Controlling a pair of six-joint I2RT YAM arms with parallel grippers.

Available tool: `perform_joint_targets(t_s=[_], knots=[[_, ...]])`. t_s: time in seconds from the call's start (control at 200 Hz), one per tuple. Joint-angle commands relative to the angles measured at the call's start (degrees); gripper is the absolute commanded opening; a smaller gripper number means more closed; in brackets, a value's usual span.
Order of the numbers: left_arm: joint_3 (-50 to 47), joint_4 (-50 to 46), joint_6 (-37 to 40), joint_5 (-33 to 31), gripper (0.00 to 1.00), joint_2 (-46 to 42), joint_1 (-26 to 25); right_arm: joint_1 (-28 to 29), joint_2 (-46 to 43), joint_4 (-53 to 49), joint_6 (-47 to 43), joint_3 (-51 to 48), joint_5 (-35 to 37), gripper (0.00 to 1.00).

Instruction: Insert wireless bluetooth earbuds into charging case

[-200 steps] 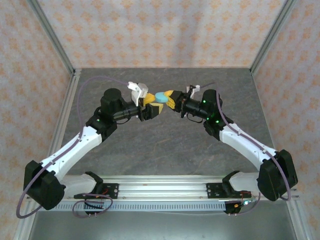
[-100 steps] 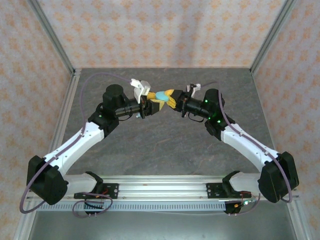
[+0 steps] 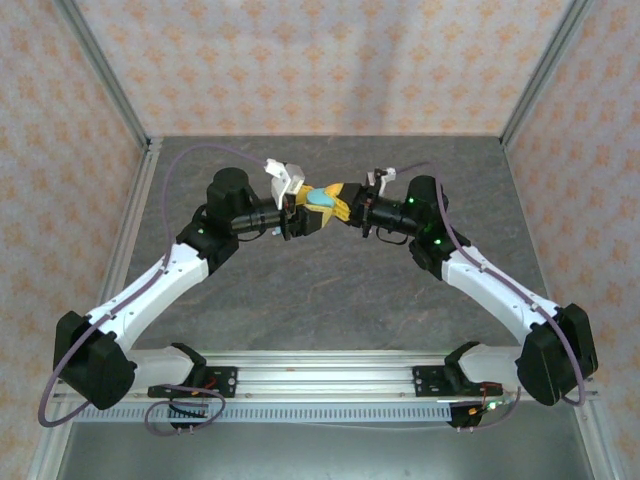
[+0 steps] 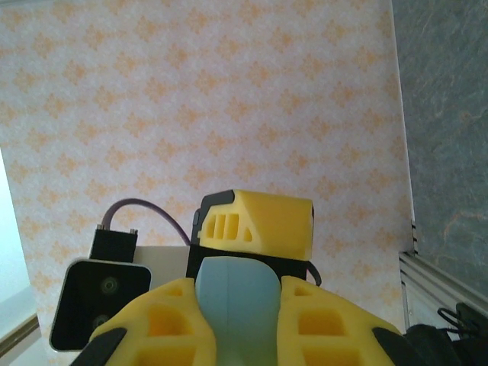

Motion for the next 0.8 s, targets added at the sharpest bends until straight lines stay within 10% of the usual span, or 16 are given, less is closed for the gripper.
perform_joint_targets(t_s=[0.0, 0.485, 0.796], knots=[[1.5, -0.5, 1.7, 2.3, 0.50, -1.0, -0.2, 0.2, -0.7, 0.0, -0.8, 2.7, -3.0, 0.00], [1.6, -2.6, 2.5, 3.9, 0.21, -2.2, -0.1, 0.1, -1.1, -2.9, -2.7, 2.9, -4.5, 0.05], [0.4, -4.7, 3.5, 4.3, 0.16, -4.9, -0.2, -0.3, -3.2, -8.5, -12.9, 4.4, -3.1, 0.47]])
